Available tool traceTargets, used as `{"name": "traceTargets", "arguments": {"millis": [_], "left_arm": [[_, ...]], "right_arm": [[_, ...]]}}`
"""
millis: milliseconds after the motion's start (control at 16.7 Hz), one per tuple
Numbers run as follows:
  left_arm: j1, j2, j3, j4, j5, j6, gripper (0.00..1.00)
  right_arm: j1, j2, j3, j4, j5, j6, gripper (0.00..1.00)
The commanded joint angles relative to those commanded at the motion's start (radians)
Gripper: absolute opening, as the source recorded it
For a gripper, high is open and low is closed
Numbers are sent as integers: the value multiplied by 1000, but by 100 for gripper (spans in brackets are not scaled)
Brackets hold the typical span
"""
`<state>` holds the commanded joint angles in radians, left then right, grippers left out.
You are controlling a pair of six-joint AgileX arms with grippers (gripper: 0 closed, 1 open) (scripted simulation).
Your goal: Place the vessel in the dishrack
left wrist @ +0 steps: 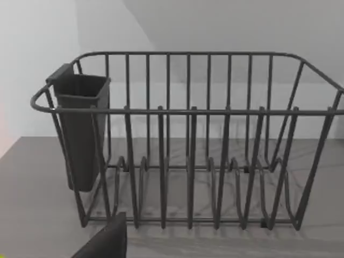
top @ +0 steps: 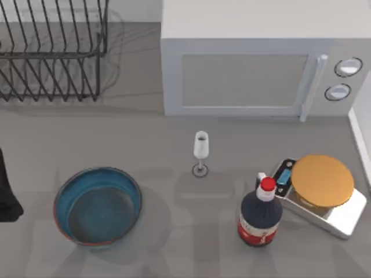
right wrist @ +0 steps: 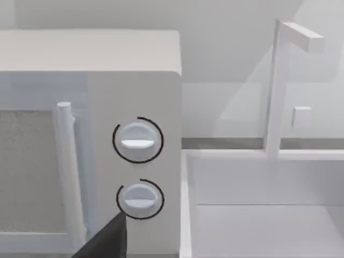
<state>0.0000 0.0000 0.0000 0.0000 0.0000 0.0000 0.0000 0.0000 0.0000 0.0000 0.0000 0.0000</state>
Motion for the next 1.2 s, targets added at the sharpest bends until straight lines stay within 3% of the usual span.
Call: {"name": "traceTargets", "arguments": {"millis": [240, 480, 1200], "left_arm": [[-16, 31, 30, -27, 1, -14, 100], [-100, 221, 206, -171, 4, -93, 100], [-494, 1325, 1045, -899, 0, -471, 100]], "right_arm": [[0, 0, 0, 0, 0, 0, 100], [0, 0, 0, 0, 0, 0, 100], [0, 0, 0, 0, 0, 0, 100]]}}
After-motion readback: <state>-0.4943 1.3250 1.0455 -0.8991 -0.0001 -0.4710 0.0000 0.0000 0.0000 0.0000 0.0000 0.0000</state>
